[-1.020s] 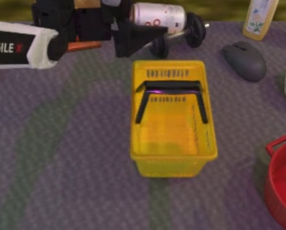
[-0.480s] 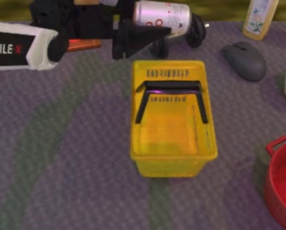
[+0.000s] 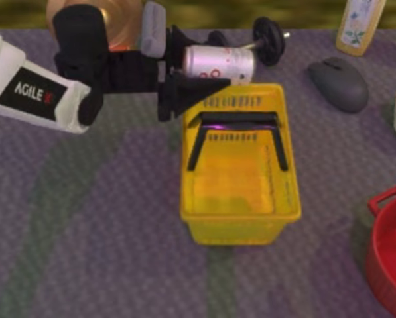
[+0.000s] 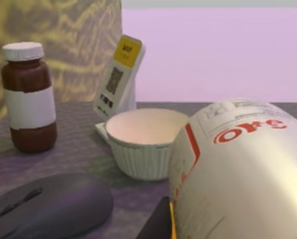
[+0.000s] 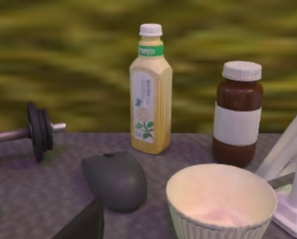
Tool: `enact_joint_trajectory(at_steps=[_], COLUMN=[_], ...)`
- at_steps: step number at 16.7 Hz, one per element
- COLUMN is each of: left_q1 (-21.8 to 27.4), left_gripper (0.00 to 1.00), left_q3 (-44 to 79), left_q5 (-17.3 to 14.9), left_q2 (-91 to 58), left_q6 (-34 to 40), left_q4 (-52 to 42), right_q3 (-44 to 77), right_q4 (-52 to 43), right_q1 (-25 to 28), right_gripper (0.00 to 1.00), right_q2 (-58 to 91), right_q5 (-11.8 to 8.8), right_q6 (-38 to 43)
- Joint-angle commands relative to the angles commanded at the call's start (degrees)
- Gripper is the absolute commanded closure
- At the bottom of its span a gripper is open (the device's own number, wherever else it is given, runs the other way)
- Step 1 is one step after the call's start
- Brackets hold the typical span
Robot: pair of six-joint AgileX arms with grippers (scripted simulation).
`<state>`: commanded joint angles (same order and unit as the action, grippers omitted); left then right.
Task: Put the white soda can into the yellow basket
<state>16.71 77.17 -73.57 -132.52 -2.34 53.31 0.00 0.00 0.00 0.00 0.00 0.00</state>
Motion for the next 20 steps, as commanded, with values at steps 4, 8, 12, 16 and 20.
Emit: enact_joint_trajectory(at_steps=[4,8,12,16,20], left_q1=[-0.3,-0.3,-0.3,-0.3,-0.3], left_gripper=[1.0,0.92,0.62,0.32,0.02], left_q3=[-1.3,-1.3,-1.3,-1.3,-1.3], left_q5=[0.0,0.0,0.0,0.0,0.0], left_q2=[-3.2,-3.2,-3.2,-3.2,-3.2], left_q6=[0.0,0.0,0.0,0.0,0.0], left_q4=[4.3,4.3,4.3,4.3,4.3], right_q3=[0.0,0.0,0.0,0.0,0.0], right_q4=[0.0,0.0,0.0,0.0,0.0], right_q1=[0.0,0.0,0.0,0.0,0.0], right_gripper=[0.0,0.0,0.0,0.0,0.0], right_q2=[0.0,0.0,0.0,0.0,0.0], right_q5=[0.0,0.0,0.0,0.0,0.0], right_q6=[0.0,0.0,0.0,0.0,0.0])
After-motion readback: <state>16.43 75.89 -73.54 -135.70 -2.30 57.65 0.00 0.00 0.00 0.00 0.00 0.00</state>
